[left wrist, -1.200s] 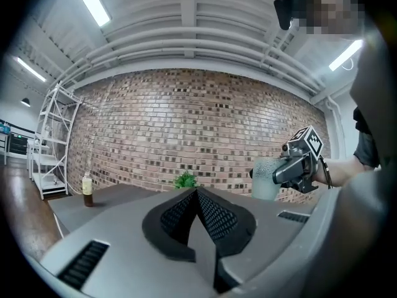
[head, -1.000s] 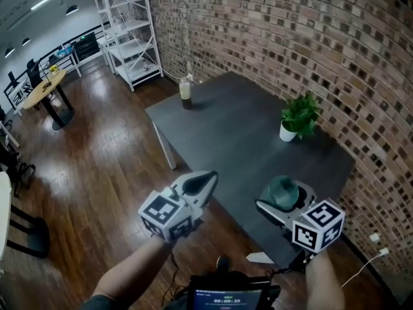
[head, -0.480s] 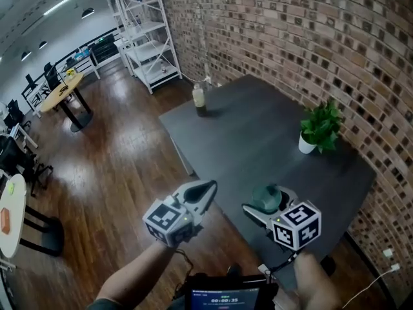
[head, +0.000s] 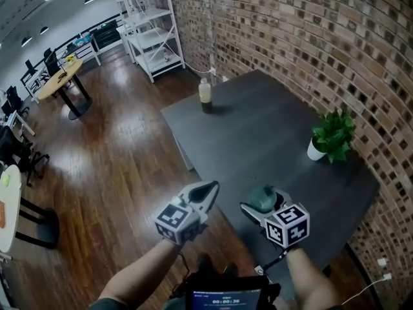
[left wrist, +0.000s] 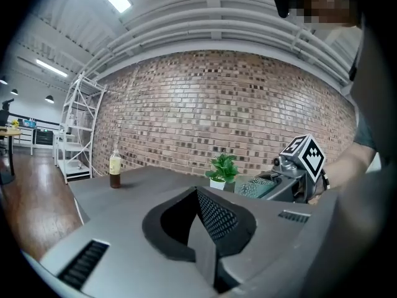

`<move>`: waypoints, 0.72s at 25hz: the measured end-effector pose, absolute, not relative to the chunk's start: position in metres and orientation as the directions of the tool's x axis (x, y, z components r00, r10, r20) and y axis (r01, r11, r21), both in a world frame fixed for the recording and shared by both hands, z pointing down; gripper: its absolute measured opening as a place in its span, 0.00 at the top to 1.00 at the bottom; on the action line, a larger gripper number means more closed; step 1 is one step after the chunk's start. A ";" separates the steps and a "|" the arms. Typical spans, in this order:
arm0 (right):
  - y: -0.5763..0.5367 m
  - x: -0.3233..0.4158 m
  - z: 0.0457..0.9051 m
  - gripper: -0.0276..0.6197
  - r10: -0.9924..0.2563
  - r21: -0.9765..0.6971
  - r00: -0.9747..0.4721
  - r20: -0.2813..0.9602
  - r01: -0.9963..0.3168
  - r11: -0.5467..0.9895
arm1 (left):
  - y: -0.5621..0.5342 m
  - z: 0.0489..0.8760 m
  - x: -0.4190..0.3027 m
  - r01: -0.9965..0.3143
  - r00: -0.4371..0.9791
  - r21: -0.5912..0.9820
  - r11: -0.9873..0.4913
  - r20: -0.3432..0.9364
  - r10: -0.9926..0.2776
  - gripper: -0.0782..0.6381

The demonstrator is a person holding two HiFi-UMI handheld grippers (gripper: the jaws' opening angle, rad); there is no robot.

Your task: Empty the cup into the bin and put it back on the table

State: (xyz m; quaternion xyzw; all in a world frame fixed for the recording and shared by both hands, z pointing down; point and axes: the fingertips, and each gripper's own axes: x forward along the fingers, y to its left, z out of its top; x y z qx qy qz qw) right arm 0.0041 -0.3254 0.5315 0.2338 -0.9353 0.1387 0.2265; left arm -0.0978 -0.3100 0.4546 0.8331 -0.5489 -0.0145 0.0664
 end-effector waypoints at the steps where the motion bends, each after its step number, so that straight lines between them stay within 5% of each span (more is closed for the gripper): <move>1: -0.329 0.002 0.537 0.34 -0.377 -0.157 -0.780 0.499 -0.509 0.846 | -0.314 0.459 -0.100 -0.911 0.400 0.127 -0.391 0.055 -0.915 0.89; 18: -0.386 -0.047 0.645 0.33 -0.370 -0.094 -0.714 0.594 -0.518 0.850 | -0.356 0.559 -0.139 -0.909 0.401 0.195 -0.368 0.172 -0.900 0.89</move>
